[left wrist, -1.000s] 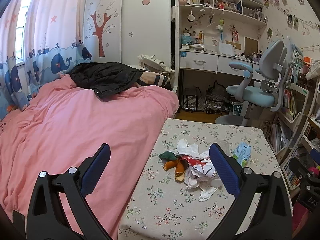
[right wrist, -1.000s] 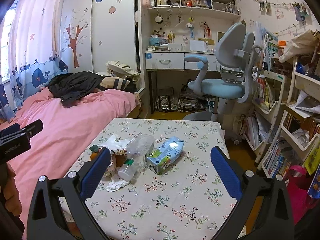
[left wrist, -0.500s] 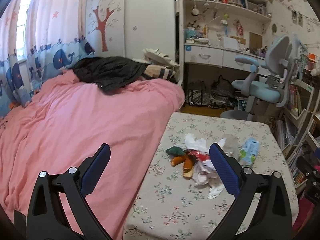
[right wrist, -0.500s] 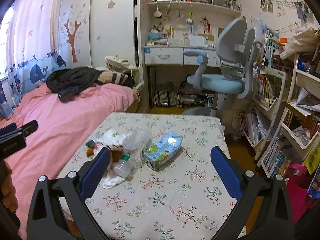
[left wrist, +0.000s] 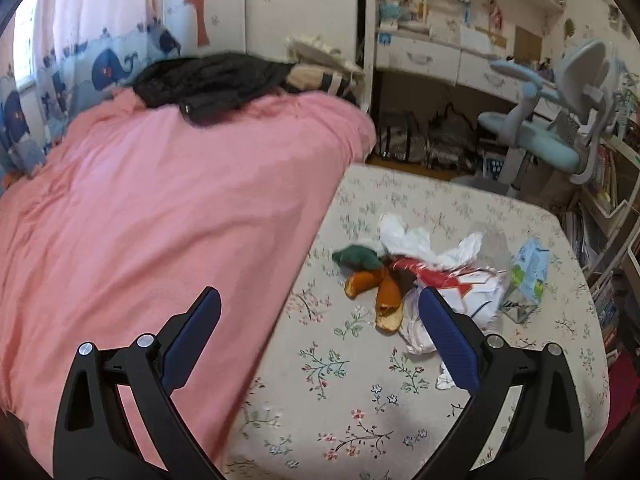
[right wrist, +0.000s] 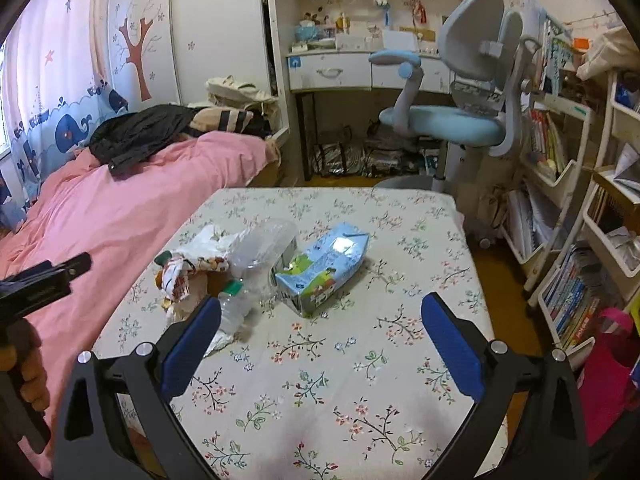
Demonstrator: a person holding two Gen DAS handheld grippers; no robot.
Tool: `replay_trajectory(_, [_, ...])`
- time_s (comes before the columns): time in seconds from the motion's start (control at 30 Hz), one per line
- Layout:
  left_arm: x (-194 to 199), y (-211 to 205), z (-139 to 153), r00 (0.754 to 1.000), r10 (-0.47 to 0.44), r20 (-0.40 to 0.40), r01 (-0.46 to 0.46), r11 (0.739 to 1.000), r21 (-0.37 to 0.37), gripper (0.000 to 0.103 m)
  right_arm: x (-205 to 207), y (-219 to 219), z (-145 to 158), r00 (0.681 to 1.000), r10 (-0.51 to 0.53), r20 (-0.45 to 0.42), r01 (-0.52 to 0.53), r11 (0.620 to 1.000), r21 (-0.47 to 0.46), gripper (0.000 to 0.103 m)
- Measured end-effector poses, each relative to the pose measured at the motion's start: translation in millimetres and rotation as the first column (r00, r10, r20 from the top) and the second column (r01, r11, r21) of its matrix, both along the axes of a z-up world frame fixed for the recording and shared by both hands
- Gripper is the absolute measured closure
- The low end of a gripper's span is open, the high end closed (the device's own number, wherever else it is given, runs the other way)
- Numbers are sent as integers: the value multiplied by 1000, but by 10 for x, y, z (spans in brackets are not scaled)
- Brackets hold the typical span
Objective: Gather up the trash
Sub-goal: 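Grasp a crumpled white tissue with the right gripper from the pile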
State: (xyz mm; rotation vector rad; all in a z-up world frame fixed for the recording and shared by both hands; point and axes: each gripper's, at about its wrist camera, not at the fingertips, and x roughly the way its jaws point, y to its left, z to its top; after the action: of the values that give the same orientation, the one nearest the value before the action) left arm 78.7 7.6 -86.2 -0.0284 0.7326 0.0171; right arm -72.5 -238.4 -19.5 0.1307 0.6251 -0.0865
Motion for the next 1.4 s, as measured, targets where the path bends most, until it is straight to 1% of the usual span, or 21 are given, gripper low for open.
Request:
replay_trajectory(0.1, [231, 55, -190, 997, 31, -67, -32, 999, -19, 9, 71, -4, -7, 1000, 8, -9, -8, 1000, 10, 6])
replay_trajectory(0.17, [343, 73, -287, 995, 36, -92, -38, 999, -23, 11, 105, -16, -6, 1000, 13, -9, -13, 1000, 18, 6])
replay_trajectory(0.27, [525, 71, -428, 991, 18, -133, -25, 999, -49, 14, 175, -27, -25, 1000, 18, -14, -18, 999, 27, 6])
replay_trajectory(0.37, [629, 15, -494, 989, -10, -145, 1, 998, -63, 14, 267, -18, -60, 999, 27, -30, -26, 999, 39, 6])
replay_trajectory(0.5, [803, -194, -606, 990, -18, -141, 24, 999, 38, 14, 369, 46, -157, 992, 78, -97, -72, 996, 60, 6])
replay_trajectory(0.57, [895, -255, -653, 989, -30, -144, 39, 997, 60, 16, 399, 103, -223, 983, 123, -140, -114, 991, 72, 6])
replay_trajectory(0.67, [1023, -329, -745, 986, -60, -155, 75, 993, 94, 28, 440, 248, -346, 958, 200, -204, -187, 979, 85, 6])
replay_trajectory(0.73, [1119, -377, -838, 979, -105, -176, 123, 988, 98, 46, 478, 334, -454, 935, 256, -246, -231, 965, 129, 6])
replay_trajectory(0.77, [1142, -392, -868, 976, -117, -183, 137, 986, 98, 50, 498, 369, -502, 923, 280, -263, -246, 957, 157, 6])
replay_trajectory(0.8, [1166, -408, -901, 972, -139, -189, 158, 983, 90, 59, 516, 399, -543, 914, 302, -270, -258, 948, 187, 6])
replay_trajectory(0.83, [1183, -415, -921, 968, -166, -190, 182, 981, 69, 72, 532, 430, -563, 910, 313, -273, -263, 943, 204, 6])
replay_trajectory(0.9, [1182, -411, -931, 962, -194, -194, 206, 978, 39, 86, 578, 514, -615, 904, 327, -277, -271, 937, 220, 7])
replay_trajectory(1.0, [1146, -379, -903, 953, -223, -204, 228, 974, 3, 95, 648, 619, -669, 911, 310, -271, -258, 943, 212, 8])
replay_trajectory(1.07, [1128, -325, -883, 950, -219, -221, 220, 975, -22, 96, 687, 679, -724, 913, 304, -273, -251, 944, 214, 10])
replay_trajectory(1.13, [1073, -218, -854, 944, -222, -243, 211, 975, -71, 98, 709, 729, -764, 916, 297, -270, -246, 947, 207, 20])
replay_trajectory(1.2, [984, -129, -813, 940, -224, -259, 204, 974, -100, 99, 730, 760, -798, 923, 288, -257, -244, 951, 188, 24])
replay_trajectory(1.27, [887, -93, -785, 937, -233, -261, 213, 972, -103, 99, 748, 790, -849, 924, 272, -268, -239, 960, 148, 33])
replay_trajectory(1.3, [808, -80, -757, 933, -241, -266, 223, 970, -96, 99, 758, 792, -876, 920, 277, -276, -243, 958, 152, 49])
replay_trajectory(1.33, [752, -71, -744, 931, -247, -268, 230, 969, -94, 99, 753, 768, -894, 918, 285, -277, -243, 954, 174, 60])
replay_trajectory(1.37, [696, -66, -724, 930, -252, -268, 236, 967, -91, 99, 742, 757, -885, 918, 285, -276, -242, 953, 180, 66])
replay_trajectory(1.4, [624, -59, -692, 929, -260, -265, 244, 966, -90, 100, 716, 738, -865, 914, 293, -282, -247, 951, 187, 81])
